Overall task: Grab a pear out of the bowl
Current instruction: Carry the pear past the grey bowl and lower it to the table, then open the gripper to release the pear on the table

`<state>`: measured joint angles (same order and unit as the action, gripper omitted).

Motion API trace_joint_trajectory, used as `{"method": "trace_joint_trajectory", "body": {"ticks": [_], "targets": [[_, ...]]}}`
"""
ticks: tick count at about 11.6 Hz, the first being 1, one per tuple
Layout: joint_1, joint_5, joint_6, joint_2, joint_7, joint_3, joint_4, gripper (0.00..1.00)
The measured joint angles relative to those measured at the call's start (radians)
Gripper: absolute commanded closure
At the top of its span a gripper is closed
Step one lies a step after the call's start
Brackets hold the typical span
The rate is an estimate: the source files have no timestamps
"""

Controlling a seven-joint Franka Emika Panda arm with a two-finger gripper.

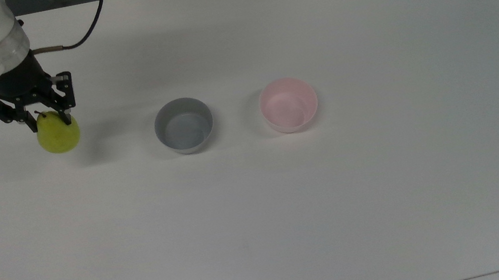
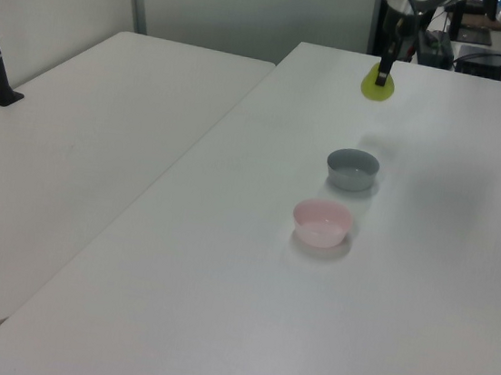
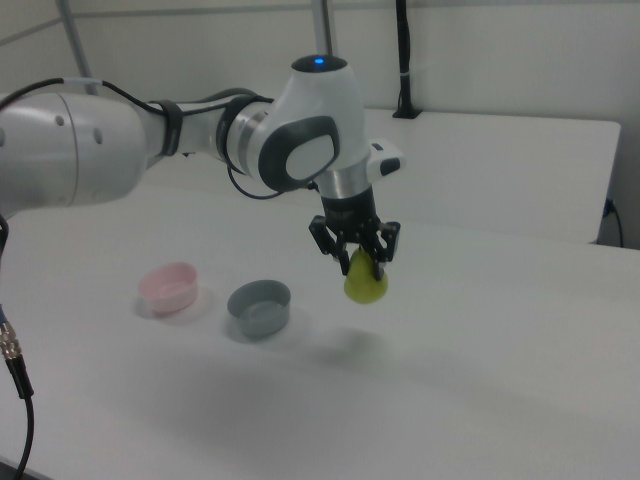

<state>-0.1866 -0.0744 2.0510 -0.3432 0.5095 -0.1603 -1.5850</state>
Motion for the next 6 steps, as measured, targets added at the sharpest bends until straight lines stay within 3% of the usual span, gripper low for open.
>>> {"method": "trace_joint_trajectory", "body": {"ticks": [6], "targets": [[-0.021, 0.0, 0.061, -0.109, 0.006, 0.0, -0.002, 1.0]]}}
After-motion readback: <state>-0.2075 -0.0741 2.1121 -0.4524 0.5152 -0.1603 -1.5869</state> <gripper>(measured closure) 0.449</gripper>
